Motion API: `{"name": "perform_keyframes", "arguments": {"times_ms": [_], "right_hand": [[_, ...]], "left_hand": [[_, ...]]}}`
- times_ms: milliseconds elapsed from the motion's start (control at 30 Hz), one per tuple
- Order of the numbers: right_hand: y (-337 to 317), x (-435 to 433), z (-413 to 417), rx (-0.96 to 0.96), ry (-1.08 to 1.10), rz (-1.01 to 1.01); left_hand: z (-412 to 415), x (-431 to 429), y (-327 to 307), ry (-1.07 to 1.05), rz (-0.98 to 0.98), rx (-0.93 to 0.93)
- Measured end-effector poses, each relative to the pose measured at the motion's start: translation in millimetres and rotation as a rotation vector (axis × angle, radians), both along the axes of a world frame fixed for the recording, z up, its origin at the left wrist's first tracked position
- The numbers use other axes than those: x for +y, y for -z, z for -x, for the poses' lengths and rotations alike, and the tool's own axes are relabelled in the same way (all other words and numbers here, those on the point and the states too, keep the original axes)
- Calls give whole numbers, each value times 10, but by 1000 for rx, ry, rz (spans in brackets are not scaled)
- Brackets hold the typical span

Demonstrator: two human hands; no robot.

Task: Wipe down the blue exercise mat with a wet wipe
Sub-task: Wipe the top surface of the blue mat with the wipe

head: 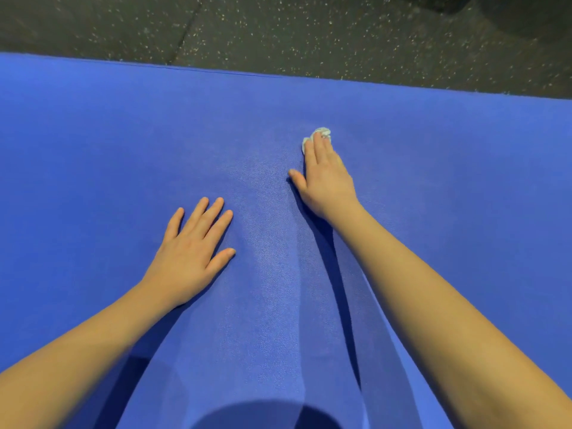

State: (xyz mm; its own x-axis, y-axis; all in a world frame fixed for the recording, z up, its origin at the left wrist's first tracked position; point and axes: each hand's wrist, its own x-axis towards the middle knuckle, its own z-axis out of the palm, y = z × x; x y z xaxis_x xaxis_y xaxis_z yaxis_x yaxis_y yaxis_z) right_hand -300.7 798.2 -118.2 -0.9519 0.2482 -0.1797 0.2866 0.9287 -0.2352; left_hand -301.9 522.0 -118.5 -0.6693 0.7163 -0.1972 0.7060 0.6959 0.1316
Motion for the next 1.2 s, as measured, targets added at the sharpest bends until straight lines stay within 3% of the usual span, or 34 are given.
{"name": "perform_keyframes", "arguments": {"times_ms": [67, 233, 367, 433, 600, 667, 800, 900, 1000, 1133, 1200], "right_hand": [[-18, -94, 123, 9, 41, 38], [6, 43, 105, -15, -225, -64], [-59, 342, 437, -69, 43, -89], [-75, 278, 573, -76, 66, -37], [-77, 258, 532, -50, -205, -52], [-104, 436, 601, -21, -123, -92], [-132, 488, 990, -156, 157, -63], [-93, 187, 1100, -89, -26, 78], [-62, 172, 1015, -39, -236, -4], [-120, 389, 1243, -116, 174, -85], [-115, 257, 1382, -127, 166, -64]], "left_hand": [[85, 7, 14, -37, 10, -9], [98, 26, 77, -15, 51, 36], [97, 15, 88, -10, 59, 35], [101, 15, 92, -8, 58, 33], [97, 11, 105, -8, 43, 30], [107, 12, 103, -4, 37, 31], [108, 9, 97, 6, 40, 29], [107, 9, 97, 9, 45, 26], [102, 6, 99, 9, 42, 26], [105, 3, 107, 16, 39, 24], [104, -3, 106, 17, 43, 23]]}}
